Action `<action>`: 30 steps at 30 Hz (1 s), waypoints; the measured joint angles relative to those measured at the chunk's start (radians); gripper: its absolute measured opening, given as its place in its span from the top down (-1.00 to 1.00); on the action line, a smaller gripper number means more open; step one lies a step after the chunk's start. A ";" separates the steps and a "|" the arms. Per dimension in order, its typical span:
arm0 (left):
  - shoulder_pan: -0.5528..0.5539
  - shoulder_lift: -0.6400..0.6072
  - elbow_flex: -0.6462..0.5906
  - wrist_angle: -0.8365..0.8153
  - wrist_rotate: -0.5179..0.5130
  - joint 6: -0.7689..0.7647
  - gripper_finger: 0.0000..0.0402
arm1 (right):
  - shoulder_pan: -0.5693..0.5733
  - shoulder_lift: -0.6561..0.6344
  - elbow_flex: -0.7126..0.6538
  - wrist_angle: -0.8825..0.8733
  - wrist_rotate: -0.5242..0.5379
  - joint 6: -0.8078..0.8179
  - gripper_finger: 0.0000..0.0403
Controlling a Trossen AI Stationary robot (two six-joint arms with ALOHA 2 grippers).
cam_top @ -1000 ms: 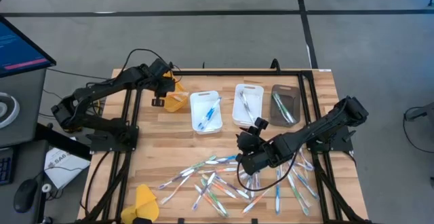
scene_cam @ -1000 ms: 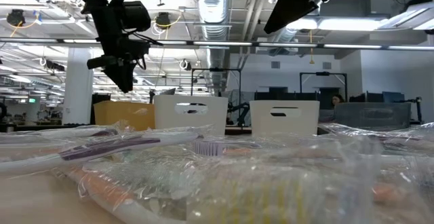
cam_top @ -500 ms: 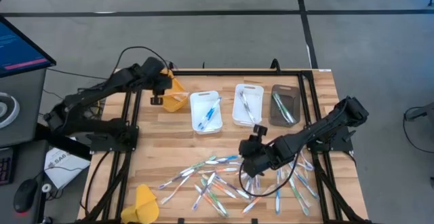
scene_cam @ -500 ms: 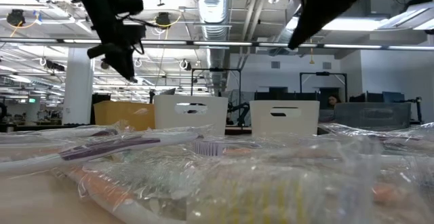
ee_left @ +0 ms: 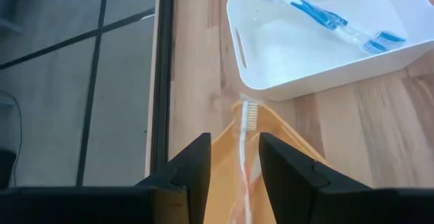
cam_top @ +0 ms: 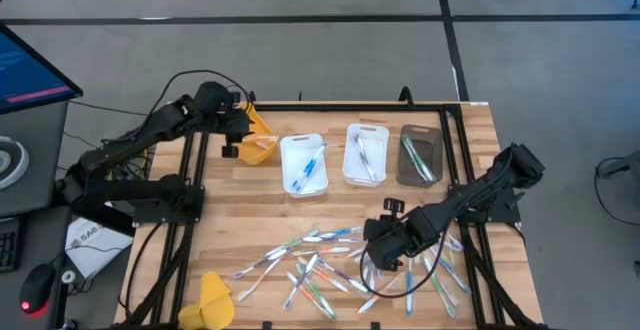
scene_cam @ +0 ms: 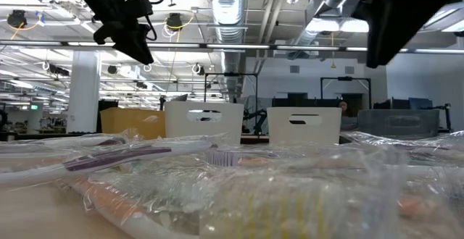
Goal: Pick & Place Toothbrushes
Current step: Put the blue toothbrush into the left white bin
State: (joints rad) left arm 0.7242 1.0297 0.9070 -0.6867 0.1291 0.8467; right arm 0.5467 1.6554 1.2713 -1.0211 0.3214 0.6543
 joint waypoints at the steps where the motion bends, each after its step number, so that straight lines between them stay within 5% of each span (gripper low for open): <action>1: 0.000 0.000 0.000 0.000 0.000 -0.004 0.41 | 0.007 0.000 0.000 -0.010 0.000 0.002 0.44; 17: 0.000 -0.003 0.000 0.001 0.000 -0.077 0.40 | 0.021 0.000 0.000 0.041 -0.036 0.349 0.44; 30: 0.000 -0.003 0.000 0.000 0.000 -0.078 0.41 | -0.008 0.000 0.000 0.158 0.020 0.224 0.31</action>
State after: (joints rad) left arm 0.7242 1.0271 0.9070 -0.6865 0.1288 0.7689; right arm 0.5384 1.6554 1.2713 -0.8631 0.3411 0.8782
